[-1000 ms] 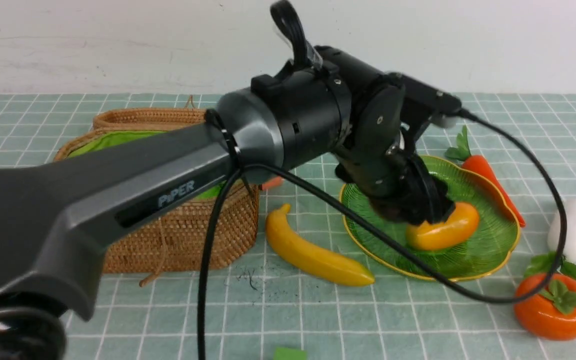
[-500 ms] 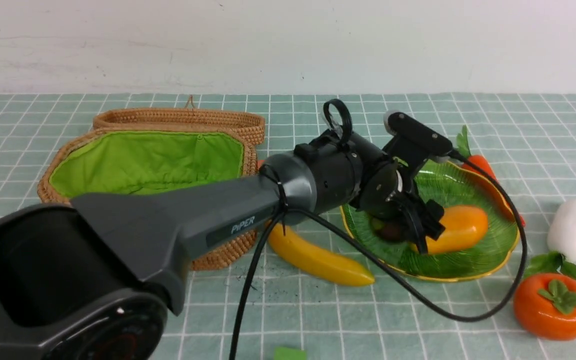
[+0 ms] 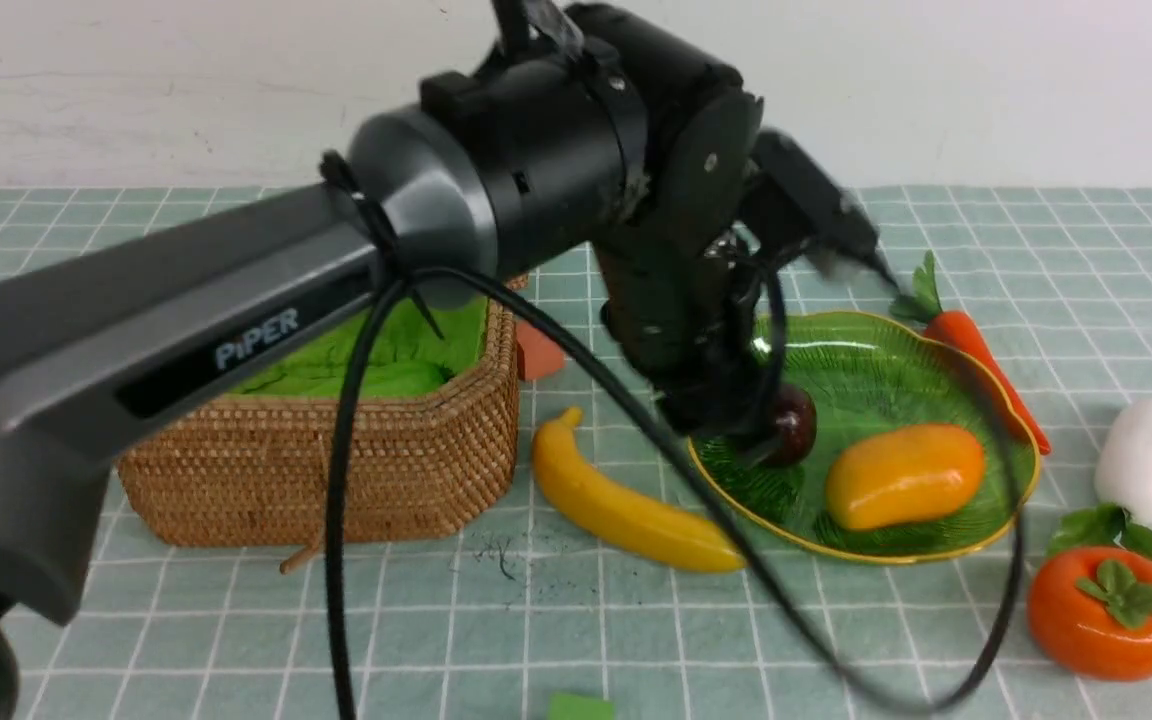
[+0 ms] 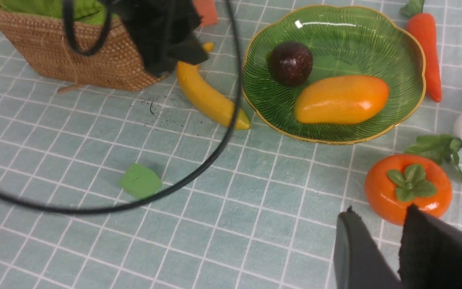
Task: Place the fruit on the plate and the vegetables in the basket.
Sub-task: Use the left arm to grab a banana and put it into the right plate
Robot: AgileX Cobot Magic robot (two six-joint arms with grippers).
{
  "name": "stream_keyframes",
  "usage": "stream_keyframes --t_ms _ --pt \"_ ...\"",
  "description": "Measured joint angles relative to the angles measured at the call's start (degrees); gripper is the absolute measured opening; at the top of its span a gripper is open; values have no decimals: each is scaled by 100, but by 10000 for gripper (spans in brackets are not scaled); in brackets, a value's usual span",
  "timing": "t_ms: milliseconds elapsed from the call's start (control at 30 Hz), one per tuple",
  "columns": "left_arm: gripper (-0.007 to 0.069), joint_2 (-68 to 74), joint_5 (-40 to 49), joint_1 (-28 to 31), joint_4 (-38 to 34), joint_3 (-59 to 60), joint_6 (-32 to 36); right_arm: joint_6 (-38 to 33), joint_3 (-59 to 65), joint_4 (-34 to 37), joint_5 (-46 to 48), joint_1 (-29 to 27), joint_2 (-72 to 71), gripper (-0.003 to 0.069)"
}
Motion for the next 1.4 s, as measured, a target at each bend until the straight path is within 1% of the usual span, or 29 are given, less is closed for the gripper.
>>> stream_keyframes --t_ms 33,67,100,133,167,200,300,333,367,433,533,667,767,800,833,867,900,933,967,1100,1200,1267,1400 --pt "271 0 49 0 -8 0 114 -7 0 2 -9 0 0 186" --pt "225 27 285 0 -70 34 904 -25 0 21 -42 0 0 186" --pt "223 36 293 0 -88 49 1058 -25 0 21 -42 0 0 186" --pt "223 69 308 0 -151 81 1354 -31 0 34 -68 0 0 188" --pt "238 118 286 0 -191 103 1532 -39 0 34 -67 0 0 189" --pt "260 179 246 0 -218 108 1637 -55 0 52 -67 0 0 190" --pt "405 462 -97 6 -227 114 1722 -185 0 108 -67 0 0 190" --pt "433 546 -166 13 -221 114 1727 -222 0 124 -67 0 0 191" --pt "485 654 -305 13 -191 114 1739 -270 0 154 -67 0 0 191" --pt "552 888 -546 13 -86 114 1745 -342 0 238 -67 0 0 191" --pt "584 1235 -818 20 94 114 1745 -436 0 343 -67 0 0 192" --pt "560 1537 -949 32 251 114 1745 -476 0 427 -67 0 0 192" --pt "501 1646 -940 38 276 118 1761 -478 0 440 -62 0 0 192" --pt "491 1646 -940 38 276 118 1761 -478 0 440 -62 0 0 192" --pt "444 1646 -937 38 276 118 1761 -483 0 447 -62 0 0 192" --pt "437 1646 -937 38 276 118 1761 -483 0 447 -62 0 0 192" --pt "362 1650 -948 38 281 118 1761 -488 0 447 -49 0 0 192" --pt "343 1650 -961 38 288 118 1761 -488 0 447 -49 0 0 192" --pt "305 1650 -1022 38 326 118 1776 -488 0 452 -49 0 0 192" --pt "309 1562 -1031 8 407 118 1776 -493 0 457 -45 0 0 194" --pt "309 1162 -737 -134 560 38 1771 -493 0 438 -45 0 0 199" --pt "309 914 -754 -226 582 -49 1771 -493 0 426 -45 0 0 200" --pt "309 586 -1431 -430 490 -266 1771 -493 0 399 -148 0 0 200"
